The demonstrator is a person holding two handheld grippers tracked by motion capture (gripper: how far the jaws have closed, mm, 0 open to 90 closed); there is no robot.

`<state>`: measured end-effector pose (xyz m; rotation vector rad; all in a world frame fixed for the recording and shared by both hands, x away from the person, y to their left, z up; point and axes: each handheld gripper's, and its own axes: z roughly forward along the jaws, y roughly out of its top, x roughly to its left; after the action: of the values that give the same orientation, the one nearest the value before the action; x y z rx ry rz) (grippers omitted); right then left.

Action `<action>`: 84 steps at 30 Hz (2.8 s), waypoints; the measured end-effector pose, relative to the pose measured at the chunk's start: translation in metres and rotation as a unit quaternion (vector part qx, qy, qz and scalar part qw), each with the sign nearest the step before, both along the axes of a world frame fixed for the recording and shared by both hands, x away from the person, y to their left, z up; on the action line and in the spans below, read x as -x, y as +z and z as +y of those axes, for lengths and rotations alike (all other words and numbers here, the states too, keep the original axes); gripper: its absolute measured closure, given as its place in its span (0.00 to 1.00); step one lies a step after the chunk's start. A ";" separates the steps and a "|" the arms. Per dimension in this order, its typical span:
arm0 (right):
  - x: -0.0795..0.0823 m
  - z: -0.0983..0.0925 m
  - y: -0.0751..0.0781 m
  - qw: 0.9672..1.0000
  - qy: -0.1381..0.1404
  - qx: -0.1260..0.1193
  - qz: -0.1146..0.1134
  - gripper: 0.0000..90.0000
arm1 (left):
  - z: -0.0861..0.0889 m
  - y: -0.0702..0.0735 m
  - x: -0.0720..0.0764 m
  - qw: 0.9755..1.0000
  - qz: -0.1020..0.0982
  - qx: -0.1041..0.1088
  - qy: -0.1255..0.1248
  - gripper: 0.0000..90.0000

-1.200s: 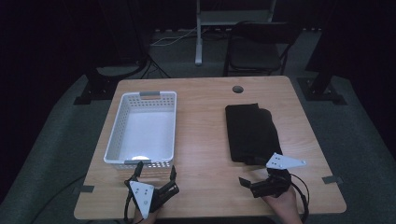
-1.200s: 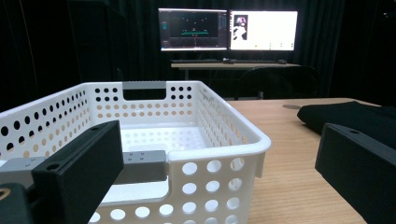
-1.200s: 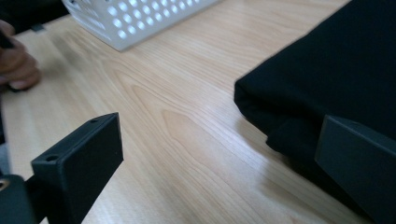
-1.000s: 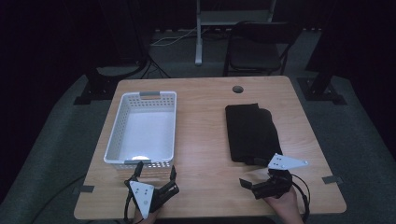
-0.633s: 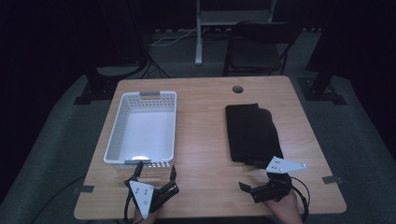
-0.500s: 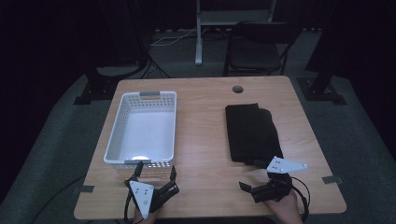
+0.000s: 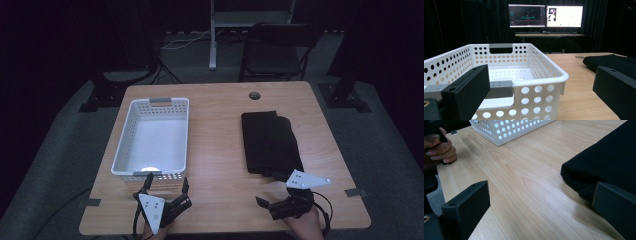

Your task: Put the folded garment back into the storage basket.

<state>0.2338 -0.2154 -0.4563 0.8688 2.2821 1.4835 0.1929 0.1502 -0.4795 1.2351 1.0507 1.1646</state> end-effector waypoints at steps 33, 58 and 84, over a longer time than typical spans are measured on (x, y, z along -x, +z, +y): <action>0.001 -0.015 0.066 0.997 -0.017 0.003 -0.072 0.01 | 0.000 0.000 0.000 1.000 0.000 0.000 0.000 0.02; -0.028 -0.041 0.118 0.994 -0.044 -0.032 -0.098 0.01 | 0.000 0.000 0.000 1.000 -0.001 0.001 0.000 0.02; -0.110 -0.065 0.108 0.994 -0.109 -0.010 -0.021 0.01 | 0.000 0.000 0.000 1.000 -0.001 0.001 0.000 0.02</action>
<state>0.3441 -0.2804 -0.3485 1.0444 2.0703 1.4166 0.1930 0.1501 -0.4796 1.2329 1.0499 1.1641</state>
